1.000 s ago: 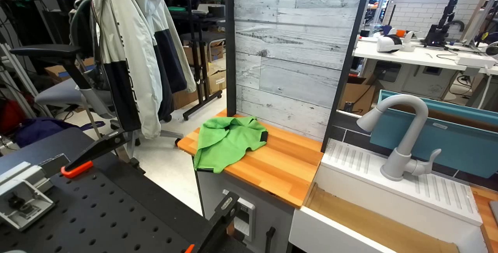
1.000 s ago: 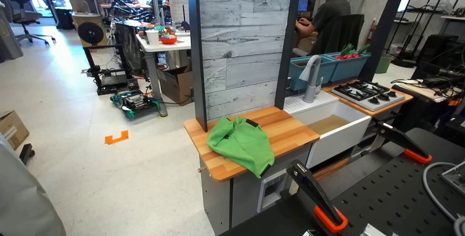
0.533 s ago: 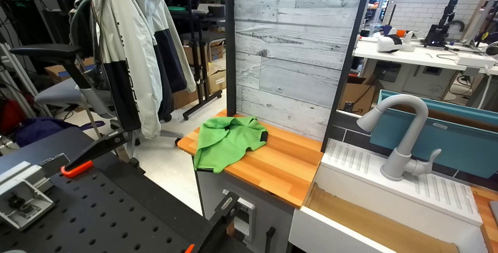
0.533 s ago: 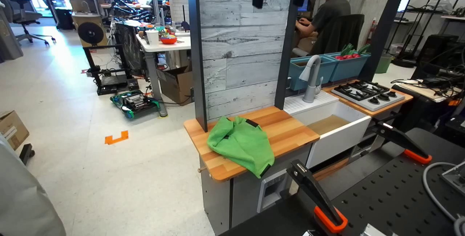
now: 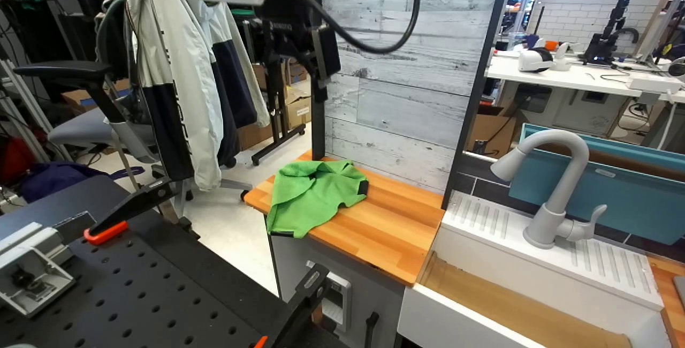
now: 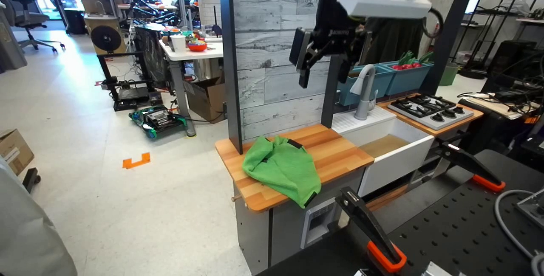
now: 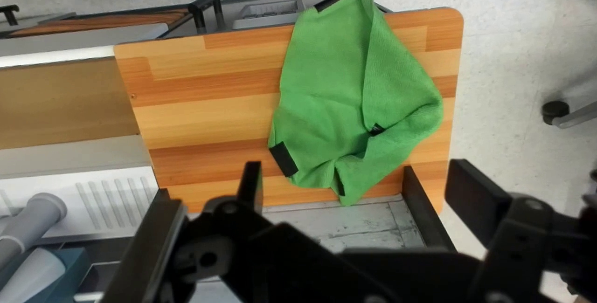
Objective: Push the rag to the right
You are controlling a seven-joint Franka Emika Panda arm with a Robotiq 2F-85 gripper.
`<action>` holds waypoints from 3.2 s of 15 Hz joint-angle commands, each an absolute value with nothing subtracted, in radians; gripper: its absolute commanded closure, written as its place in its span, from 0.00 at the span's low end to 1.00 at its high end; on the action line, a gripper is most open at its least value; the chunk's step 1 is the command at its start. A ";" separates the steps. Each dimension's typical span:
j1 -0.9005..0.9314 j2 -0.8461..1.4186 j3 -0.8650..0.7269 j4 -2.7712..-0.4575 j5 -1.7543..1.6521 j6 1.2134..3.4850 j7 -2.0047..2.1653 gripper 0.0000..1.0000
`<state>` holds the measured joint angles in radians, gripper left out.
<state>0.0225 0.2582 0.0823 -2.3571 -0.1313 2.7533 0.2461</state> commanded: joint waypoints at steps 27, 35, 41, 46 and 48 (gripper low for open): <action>0.123 1.150 -0.002 -1.475 0.005 2.585 0.229 0.00; 0.124 1.226 -0.028 -1.342 -0.003 2.506 0.240 0.00; 0.103 1.264 -0.043 -1.283 -0.001 2.499 0.233 0.00; 0.084 1.288 -0.057 -1.261 -0.002 2.515 0.227 0.00; 0.071 1.292 -0.060 -1.265 0.000 2.523 0.224 0.00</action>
<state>0.0888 1.2423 -0.0502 -1.3156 -0.0117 2.5295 0.2381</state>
